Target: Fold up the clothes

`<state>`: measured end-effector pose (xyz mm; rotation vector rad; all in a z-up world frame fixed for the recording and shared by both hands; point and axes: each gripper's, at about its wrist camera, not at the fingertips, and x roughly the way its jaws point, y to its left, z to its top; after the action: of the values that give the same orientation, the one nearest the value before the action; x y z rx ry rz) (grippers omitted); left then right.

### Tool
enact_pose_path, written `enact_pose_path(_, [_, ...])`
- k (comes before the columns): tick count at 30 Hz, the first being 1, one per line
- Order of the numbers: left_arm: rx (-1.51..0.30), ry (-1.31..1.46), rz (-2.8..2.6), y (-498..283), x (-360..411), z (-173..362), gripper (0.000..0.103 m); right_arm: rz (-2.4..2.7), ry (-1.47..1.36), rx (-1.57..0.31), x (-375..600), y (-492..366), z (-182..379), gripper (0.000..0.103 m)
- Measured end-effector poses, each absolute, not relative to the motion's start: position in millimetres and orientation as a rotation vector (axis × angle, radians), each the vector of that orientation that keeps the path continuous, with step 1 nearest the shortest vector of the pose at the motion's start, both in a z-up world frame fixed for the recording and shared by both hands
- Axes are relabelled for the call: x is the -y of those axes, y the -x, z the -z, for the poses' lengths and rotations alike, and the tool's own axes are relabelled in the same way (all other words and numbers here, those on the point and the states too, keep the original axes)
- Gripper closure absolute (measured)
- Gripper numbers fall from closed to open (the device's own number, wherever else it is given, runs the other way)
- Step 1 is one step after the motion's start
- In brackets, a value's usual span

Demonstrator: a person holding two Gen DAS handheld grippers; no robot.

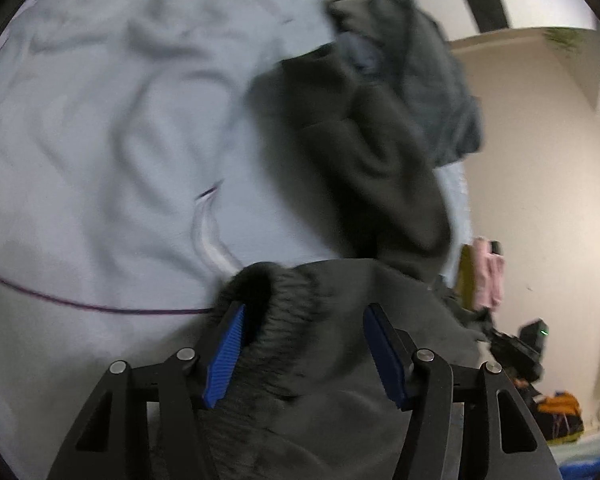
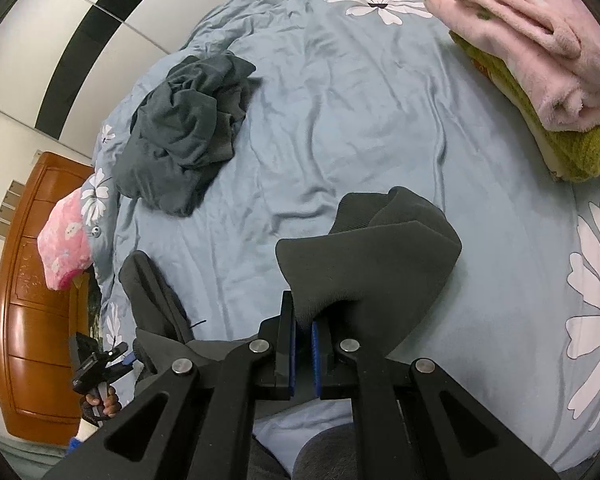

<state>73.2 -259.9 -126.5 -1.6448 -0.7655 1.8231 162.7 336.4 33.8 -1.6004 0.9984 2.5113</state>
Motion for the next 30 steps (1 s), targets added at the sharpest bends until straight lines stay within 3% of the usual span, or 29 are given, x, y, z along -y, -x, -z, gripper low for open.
enact_pose_path(4, [0.816,1.621,-1.857,-83,266,124,0.042,-2.509,1.601,-1.003,-337,-164,-35,0.097])
enact_pose_path(6, [0.816,1.587,-1.889,-89,266,117,0.050,-2.512,1.598,-1.005,-336,-165,-36,0.097])
enact_pose_path(10, [0.718,1.544,-2.003,-103,267,97,0.092,-2.524,1.581,-1.033,-335,-170,-39,0.097])
enact_pose_path(17, [0.692,1.383,-2.165,-137,262,59,0.096,-2.561,1.512,-1.118,-335,-182,-53,0.097])
enact_pose_path(30, [0.844,0.737,-2.453,-210,340,-86,0.096,-2.914,1.160,-1.137,-319,-192,-163,0.097])
